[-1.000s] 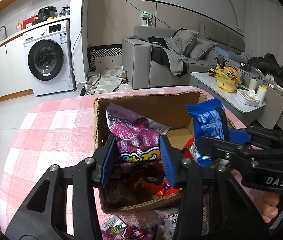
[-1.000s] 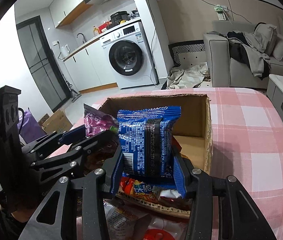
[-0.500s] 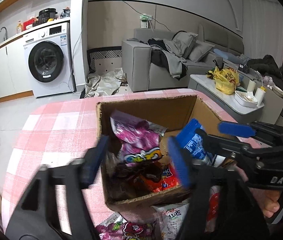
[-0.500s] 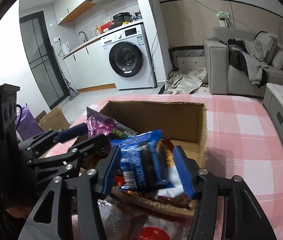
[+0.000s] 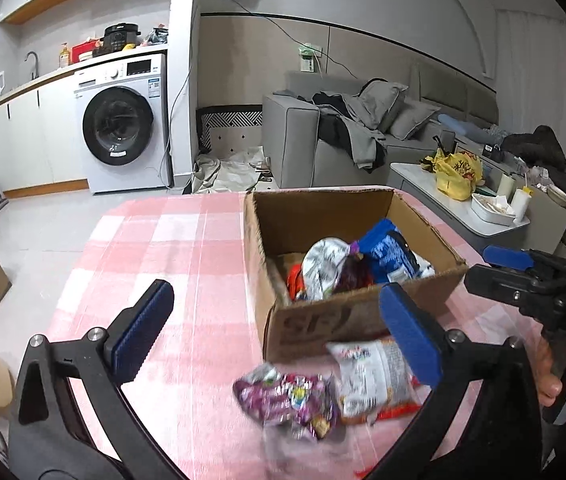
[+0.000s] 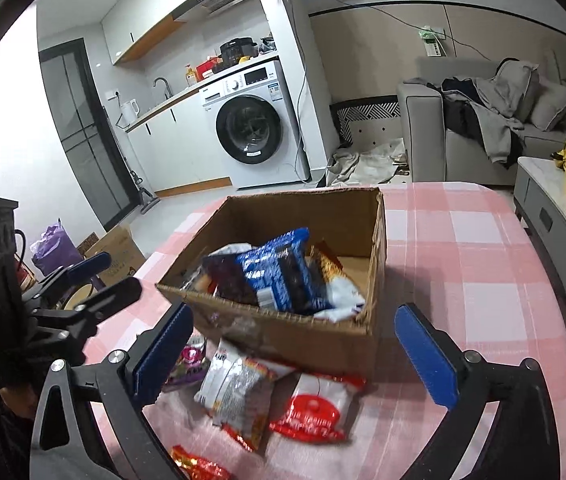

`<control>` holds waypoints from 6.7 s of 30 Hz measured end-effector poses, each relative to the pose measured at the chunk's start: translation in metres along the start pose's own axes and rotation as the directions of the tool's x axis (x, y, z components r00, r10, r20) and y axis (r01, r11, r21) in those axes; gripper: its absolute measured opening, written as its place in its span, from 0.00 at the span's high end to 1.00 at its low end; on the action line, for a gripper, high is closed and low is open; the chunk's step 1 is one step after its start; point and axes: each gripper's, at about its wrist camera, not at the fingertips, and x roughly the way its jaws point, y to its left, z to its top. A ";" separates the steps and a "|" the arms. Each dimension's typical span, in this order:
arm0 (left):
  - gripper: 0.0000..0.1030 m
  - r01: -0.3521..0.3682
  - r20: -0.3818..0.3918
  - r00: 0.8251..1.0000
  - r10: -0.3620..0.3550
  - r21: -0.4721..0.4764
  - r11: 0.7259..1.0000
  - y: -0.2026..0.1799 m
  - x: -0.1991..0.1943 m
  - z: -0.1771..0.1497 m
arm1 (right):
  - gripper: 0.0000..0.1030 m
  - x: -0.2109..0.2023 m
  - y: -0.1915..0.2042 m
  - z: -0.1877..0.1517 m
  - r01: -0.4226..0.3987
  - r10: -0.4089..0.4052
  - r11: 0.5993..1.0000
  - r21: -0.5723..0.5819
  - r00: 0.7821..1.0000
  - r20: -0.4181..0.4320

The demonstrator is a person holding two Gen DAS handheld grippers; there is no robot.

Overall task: Organize snacks
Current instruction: 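Withdraw both open tools back toward the remaining snacks, then grasp the red balloon-gum bag with the right tool while the left tool grasps the purple candy bag, then carry both held bags into the cardboard box and open both tools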

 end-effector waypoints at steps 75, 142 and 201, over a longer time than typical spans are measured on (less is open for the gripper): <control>0.01 0.051 -0.209 0.976 -0.066 -0.080 0.996 0.042 0.051 -0.081 | 0.08 0.074 -0.028 -0.072 0.214 -0.224 0.975 -0.065 0.929 -0.294; 0.44 0.136 -0.007 0.991 -0.136 -0.017 0.991 0.011 -0.052 -0.019 | 0.56 -0.053 0.026 -0.018 -0.020 0.021 0.996 -0.088 1.000 0.006; 0.43 0.113 -0.033 0.993 -0.114 -0.031 0.993 -0.005 0.059 0.069 | 0.56 0.024 0.007 0.058 -0.046 0.042 0.998 0.051 0.997 0.072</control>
